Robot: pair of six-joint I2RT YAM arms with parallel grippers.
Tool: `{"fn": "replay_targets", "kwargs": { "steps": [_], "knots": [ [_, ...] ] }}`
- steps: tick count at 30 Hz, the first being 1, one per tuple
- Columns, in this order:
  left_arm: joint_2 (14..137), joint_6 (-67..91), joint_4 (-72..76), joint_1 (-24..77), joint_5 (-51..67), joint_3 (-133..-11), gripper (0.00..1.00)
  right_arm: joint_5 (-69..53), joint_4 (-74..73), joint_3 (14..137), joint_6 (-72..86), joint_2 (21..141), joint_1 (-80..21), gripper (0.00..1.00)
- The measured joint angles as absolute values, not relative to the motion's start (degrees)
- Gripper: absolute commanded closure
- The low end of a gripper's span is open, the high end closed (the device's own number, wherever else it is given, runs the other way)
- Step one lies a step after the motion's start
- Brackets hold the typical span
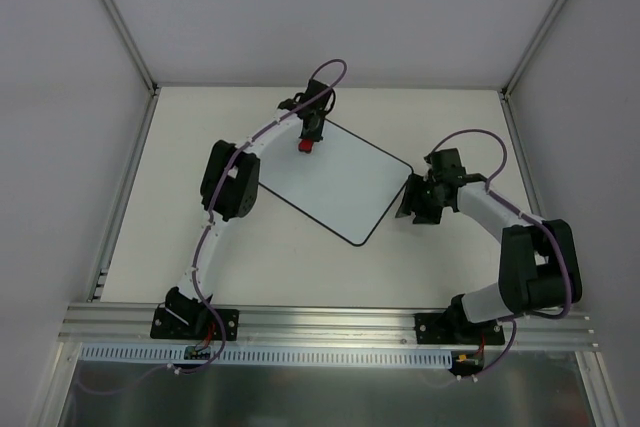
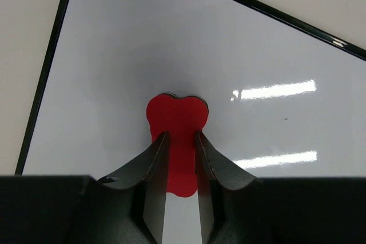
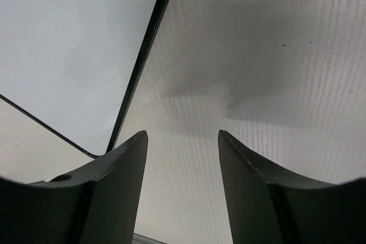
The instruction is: Erase the whiteboard
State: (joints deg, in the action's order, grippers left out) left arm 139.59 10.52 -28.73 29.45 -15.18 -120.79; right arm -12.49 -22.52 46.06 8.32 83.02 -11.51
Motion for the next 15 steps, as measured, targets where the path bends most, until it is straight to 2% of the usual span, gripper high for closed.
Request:
{"fn": "replay_targets", "kwargs": {
  "steps": [7,15],
  "knots": [
    [140.3,6.7,-32.5,30.5,-11.0,-123.9,0.79,-13.0,-22.2,47.0,8.3,84.8,-11.5,0.44],
    [142.2,3.7,-33.2,39.2,-3.6,-127.1,0.78,-12.9,-22.1,47.3,8.1,84.9,-11.5,0.43]
  ]
}}
